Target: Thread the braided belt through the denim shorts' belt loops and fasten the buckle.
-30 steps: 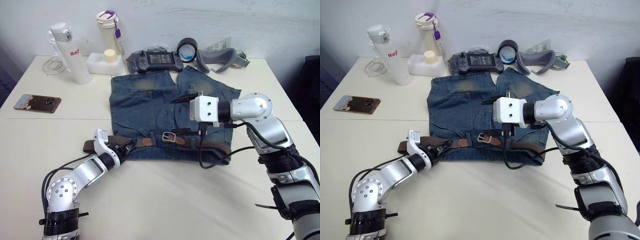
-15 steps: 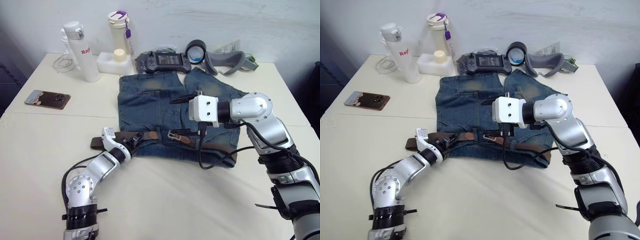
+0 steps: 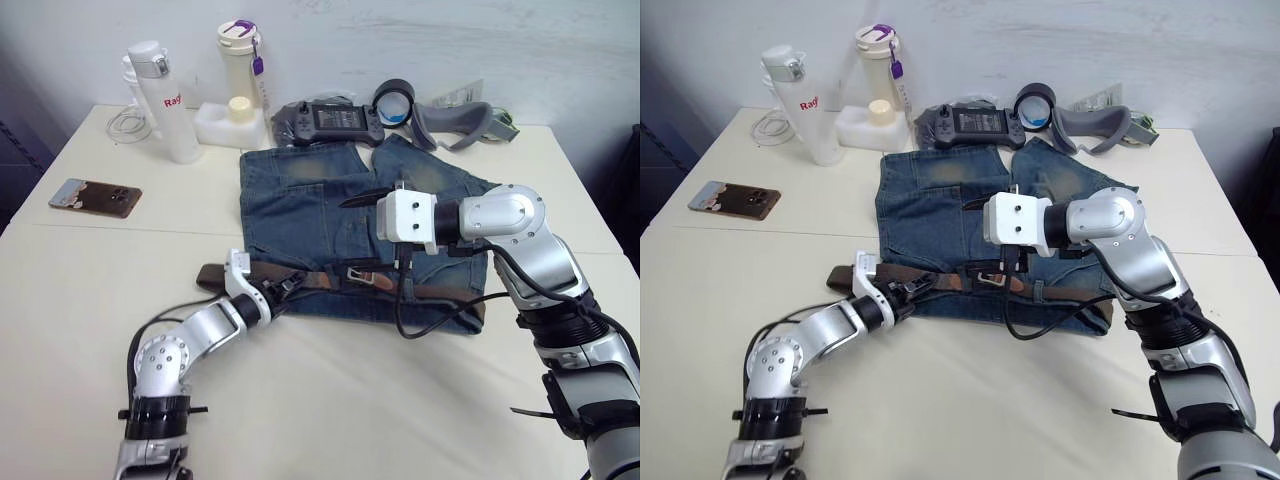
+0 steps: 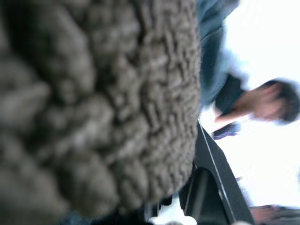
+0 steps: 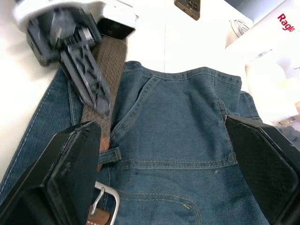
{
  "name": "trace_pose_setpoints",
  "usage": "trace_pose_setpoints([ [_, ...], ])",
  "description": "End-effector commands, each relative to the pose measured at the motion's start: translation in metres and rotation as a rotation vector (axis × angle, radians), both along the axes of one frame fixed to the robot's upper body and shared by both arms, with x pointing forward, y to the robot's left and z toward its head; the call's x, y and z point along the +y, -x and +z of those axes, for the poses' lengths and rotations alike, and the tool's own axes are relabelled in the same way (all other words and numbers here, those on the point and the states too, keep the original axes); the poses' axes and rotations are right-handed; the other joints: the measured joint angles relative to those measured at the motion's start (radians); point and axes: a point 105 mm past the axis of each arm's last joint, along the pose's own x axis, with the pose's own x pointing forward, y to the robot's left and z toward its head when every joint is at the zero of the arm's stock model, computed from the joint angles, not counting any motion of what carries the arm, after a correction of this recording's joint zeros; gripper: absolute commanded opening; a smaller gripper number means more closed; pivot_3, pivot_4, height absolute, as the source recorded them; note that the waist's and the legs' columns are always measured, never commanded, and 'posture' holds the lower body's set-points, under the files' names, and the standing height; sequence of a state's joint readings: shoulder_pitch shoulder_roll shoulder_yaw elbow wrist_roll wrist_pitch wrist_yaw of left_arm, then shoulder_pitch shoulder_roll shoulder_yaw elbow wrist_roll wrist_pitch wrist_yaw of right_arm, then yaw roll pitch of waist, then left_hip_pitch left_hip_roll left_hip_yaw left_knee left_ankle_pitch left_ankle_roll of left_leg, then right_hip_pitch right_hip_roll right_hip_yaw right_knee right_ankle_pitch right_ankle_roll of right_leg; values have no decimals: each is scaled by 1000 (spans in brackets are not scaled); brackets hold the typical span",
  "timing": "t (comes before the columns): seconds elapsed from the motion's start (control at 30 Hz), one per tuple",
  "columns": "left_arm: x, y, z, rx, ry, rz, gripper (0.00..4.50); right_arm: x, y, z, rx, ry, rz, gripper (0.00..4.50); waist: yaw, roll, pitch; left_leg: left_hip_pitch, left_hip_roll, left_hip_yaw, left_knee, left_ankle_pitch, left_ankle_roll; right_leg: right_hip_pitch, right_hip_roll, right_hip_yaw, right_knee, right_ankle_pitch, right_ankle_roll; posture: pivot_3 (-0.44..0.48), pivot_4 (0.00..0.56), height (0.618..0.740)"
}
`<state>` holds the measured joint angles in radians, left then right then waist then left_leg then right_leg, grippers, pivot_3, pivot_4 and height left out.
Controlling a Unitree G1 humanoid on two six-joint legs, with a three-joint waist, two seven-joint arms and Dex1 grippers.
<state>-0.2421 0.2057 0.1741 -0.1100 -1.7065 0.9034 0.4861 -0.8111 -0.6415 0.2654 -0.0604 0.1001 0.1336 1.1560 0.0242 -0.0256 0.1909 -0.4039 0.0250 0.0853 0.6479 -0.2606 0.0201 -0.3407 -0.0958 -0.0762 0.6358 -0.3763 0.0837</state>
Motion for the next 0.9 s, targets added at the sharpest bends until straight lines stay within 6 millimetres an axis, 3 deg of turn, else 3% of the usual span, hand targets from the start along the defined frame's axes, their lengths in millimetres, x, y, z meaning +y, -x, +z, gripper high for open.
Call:
trace_pose_setpoints([
  [0.03,-12,-21,6,-148,-298,-11,0,-5,2,16,-67,-11,-13,4462,1,0,0,0,0,0,0,0,0,0,0,0,0,0,0,0,150,731],
  [0.17,-5,-34,4,-92,-220,118,0,-8,3,15,-71,-7,-25,4462,0,0,0,0,0,0,-1,0,0,0,0,0,-1,0,0,0,150,731],
  [0.27,-14,-29,-5,-24,-156,112,0,-10,3,13,-63,3,-37,4462,-1,0,0,-1,0,0,-1,0,0,0,0,0,-2,0,0,0,150,731],
  [0.47,-25,-18,-17,22,-185,56,0,-14,2,7,-33,36,-65,4462,0,0,0,0,0,0,0,0,0,1,0,0,-2,1,1,0,150,731],
  [0.57,-34,-8,-8,-27,-165,-38,0,-17,-1,-9,-34,79,-98,4462,1,0,0,0,0,0,-1,0,0,1,0,0,-4,1,1,0,150,731],
  [0.77,-19,-8,-3,-38,-154,-45,0,-8,-28,-30,-176,152,-169,4462,-2,0,0,-1,0,0,-2,0,0,1,0,0,-6,1,1,0,150,731],
  [0.9,-13,-6,2,-39,-130,-52,0,-4,-33,-52,-216,232,-146,4462,-4,0,0,-1,0,1,-1,0,0,1,1,0,-6,1,1,0,150,731],
])
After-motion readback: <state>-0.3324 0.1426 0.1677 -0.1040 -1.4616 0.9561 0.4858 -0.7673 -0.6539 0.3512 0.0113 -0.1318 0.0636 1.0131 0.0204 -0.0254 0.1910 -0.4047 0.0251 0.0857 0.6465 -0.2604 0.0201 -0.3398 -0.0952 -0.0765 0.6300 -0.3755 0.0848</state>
